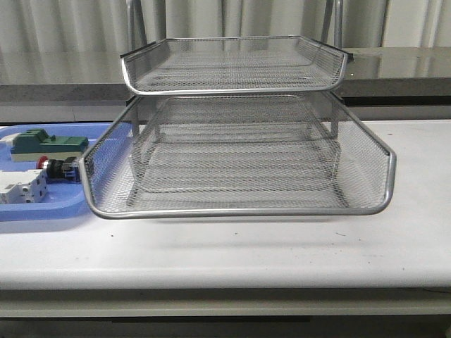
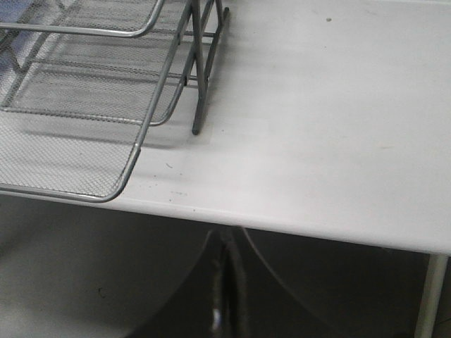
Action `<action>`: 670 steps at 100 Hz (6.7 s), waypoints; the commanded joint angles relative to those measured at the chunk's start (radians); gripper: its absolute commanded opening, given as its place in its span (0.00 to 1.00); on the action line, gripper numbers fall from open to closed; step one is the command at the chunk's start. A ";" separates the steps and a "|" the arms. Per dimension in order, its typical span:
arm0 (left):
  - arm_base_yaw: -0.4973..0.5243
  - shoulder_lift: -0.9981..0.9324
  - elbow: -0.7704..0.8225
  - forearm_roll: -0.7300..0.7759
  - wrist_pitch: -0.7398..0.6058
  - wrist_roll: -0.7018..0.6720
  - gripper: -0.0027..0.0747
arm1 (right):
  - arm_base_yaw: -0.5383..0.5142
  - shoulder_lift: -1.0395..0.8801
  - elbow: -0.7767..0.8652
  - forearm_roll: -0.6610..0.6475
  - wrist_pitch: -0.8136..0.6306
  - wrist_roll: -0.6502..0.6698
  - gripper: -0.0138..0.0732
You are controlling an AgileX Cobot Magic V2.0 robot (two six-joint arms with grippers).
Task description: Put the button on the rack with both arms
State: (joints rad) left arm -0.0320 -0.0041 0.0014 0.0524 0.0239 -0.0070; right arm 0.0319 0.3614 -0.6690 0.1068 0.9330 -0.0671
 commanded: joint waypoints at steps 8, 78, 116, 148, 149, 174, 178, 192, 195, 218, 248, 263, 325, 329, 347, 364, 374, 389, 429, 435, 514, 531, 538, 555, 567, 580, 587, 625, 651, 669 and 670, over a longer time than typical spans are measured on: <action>0.003 -0.033 0.043 -0.009 -0.085 -0.006 0.01 | -0.006 0.010 -0.030 0.000 -0.051 -0.001 0.08; 0.003 -0.033 0.043 -0.009 -0.085 -0.006 0.01 | -0.006 0.010 -0.030 0.000 -0.051 -0.001 0.08; 0.003 -0.033 0.043 -0.009 -0.093 -0.006 0.01 | -0.006 0.010 -0.030 0.000 -0.051 -0.001 0.08; 0.003 -0.020 -0.024 -0.074 -0.104 -0.006 0.01 | -0.006 0.010 -0.030 0.000 -0.051 -0.001 0.08; 0.003 -0.018 -0.028 -0.079 -0.098 -0.006 0.01 | -0.006 0.010 -0.030 0.000 -0.051 -0.001 0.08; 0.003 0.168 -0.244 -0.185 0.034 -0.006 0.01 | -0.006 0.010 -0.030 0.000 -0.051 -0.001 0.08; 0.003 0.211 -0.283 -0.185 0.058 -0.006 0.01 | -0.006 0.010 -0.030 0.000 -0.051 -0.001 0.08; 0.003 0.404 -0.462 -0.183 0.184 -0.006 0.01 | -0.006 0.010 -0.030 0.000 -0.051 -0.001 0.08; 0.003 0.456 -0.487 -0.183 0.213 -0.006 0.01 | -0.006 0.010 -0.030 0.000 -0.051 -0.001 0.08; 0.003 0.750 -0.697 -0.164 0.311 -0.006 0.01 | -0.006 0.010 -0.030 0.000 -0.051 -0.001 0.08; 0.003 1.015 -0.784 -0.158 0.355 0.031 0.01 | -0.006 0.010 -0.030 0.000 -0.051 -0.001 0.08; 0.003 1.081 -0.784 -0.158 0.371 0.031 0.01 | -0.006 0.010 -0.030 0.000 -0.051 -0.001 0.08; 0.003 1.094 -0.784 -0.153 0.370 0.040 0.77 | -0.006 0.010 -0.030 0.000 -0.051 -0.001 0.08; 0.003 1.094 -0.784 -0.153 0.365 0.040 0.77 | -0.006 0.010 -0.030 0.000 -0.051 -0.001 0.08; 0.003 1.137 -0.866 -0.119 0.411 0.061 0.77 | -0.006 0.010 -0.030 0.000 -0.051 -0.001 0.08; 0.003 1.270 -1.075 -0.119 0.530 0.190 0.77 | -0.006 0.010 -0.030 0.000 -0.051 -0.001 0.08; 0.003 1.367 -1.217 -0.119 0.610 0.295 0.77 | -0.006 0.010 -0.030 0.000 -0.051 -0.001 0.08; 0.003 1.551 -1.430 -0.121 0.738 0.467 0.77 | -0.006 0.010 -0.030 0.000 -0.051 -0.001 0.08; 0.001 1.959 -1.900 -0.146 1.095 0.758 0.77 | -0.006 0.010 -0.030 0.000 -0.051 -0.001 0.08; 0.001 1.999 -1.939 -0.184 1.124 0.811 0.77 | -0.006 0.010 -0.030 0.000 -0.051 -0.001 0.08; -0.027 2.208 -1.972 -0.259 1.044 1.027 0.77 | -0.006 0.010 -0.030 0.000 -0.051 -0.001 0.08; -0.027 2.243 -1.972 -0.259 1.036 1.027 0.77 | -0.006 0.010 -0.030 0.000 -0.051 -0.001 0.08; -0.027 2.255 -1.972 -0.259 1.031 1.027 0.77 | -0.006 0.010 -0.030 0.000 -0.051 -0.001 0.08; -0.027 2.274 -1.972 -0.261 1.025 1.027 0.77 | -0.006 0.010 -0.030 0.000 -0.051 -0.001 0.08; -0.027 2.278 -1.972 -0.261 1.025 1.027 0.77 | -0.006 0.010 -0.030 0.000 -0.051 -0.001 0.08; -0.027 2.278 -1.972 -0.261 1.025 1.027 0.76 | -0.006 0.010 -0.030 0.000 -0.051 -0.001 0.08; -0.027 2.278 -1.972 -0.261 1.025 1.027 0.72 | -0.006 0.010 -0.030 0.000 -0.051 -0.001 0.08; -0.027 2.276 -1.988 -0.261 1.035 1.022 0.14 | -0.006 0.010 -0.030 0.000 -0.051 -0.001 0.08; -0.025 2.274 -2.138 -0.261 1.220 0.963 0.05 | -0.006 0.010 -0.030 0.000 -0.051 -0.001 0.08; -0.022 2.237 -2.203 -0.256 1.258 0.883 0.05 | -0.006 0.010 -0.030 0.000 -0.051 -0.001 0.08; -0.022 2.234 -2.203 -0.256 1.258 0.883 0.05 | -0.006 0.010 -0.030 0.000 -0.051 -0.001 0.08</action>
State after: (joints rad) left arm -0.0536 2.3331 -2.1590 -0.1829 1.2178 0.9103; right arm 0.0319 0.3614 -0.6690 0.1068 0.9464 -0.0656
